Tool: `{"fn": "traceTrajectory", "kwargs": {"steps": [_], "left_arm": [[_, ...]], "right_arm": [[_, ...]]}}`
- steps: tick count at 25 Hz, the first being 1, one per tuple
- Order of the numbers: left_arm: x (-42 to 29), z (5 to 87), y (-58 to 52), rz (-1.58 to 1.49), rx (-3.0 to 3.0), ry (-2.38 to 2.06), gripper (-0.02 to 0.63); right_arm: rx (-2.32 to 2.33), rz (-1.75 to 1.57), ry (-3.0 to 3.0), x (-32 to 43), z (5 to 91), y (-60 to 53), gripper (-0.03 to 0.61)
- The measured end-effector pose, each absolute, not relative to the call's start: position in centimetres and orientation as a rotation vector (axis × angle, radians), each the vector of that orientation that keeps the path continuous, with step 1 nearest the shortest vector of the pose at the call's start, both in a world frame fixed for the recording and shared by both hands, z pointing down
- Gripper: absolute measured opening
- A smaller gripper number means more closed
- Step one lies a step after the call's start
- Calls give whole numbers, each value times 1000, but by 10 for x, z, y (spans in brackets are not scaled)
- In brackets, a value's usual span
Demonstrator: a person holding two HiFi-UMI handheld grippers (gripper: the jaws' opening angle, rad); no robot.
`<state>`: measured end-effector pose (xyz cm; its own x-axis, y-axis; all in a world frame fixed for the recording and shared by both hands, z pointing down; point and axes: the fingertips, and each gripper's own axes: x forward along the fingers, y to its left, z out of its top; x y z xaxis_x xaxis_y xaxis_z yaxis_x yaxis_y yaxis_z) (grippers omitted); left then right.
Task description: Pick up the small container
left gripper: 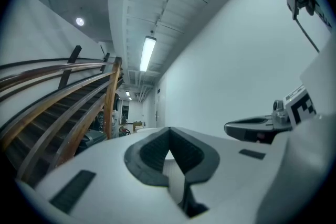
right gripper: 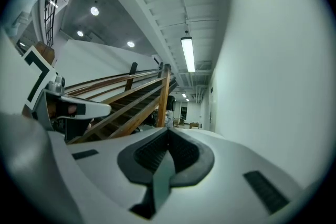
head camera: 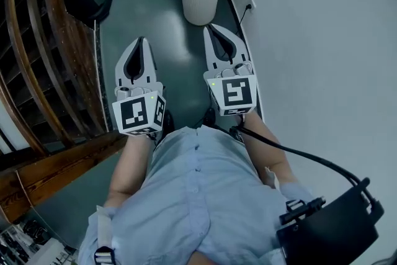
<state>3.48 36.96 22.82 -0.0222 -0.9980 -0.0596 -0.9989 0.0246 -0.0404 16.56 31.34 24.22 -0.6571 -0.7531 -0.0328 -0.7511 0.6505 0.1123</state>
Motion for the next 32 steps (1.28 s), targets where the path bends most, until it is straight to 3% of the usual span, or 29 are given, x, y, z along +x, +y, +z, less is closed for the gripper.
{"fn": "traceTrajectory", "kwargs": {"steps": [8, 24, 32], "left_arm": [[51, 244, 353, -29, -2112, 2278, 0], [-79, 268, 232, -5, -2169, 2220, -1], [-111, 245, 190, 56, -2220, 2126, -1]], "right_arm": [[1237, -128, -2831, 179, 260, 280, 2], [1377, -127, -2722, 75, 301, 162, 2], [1482, -189, -2673, 49, 272, 121, 2]]}}
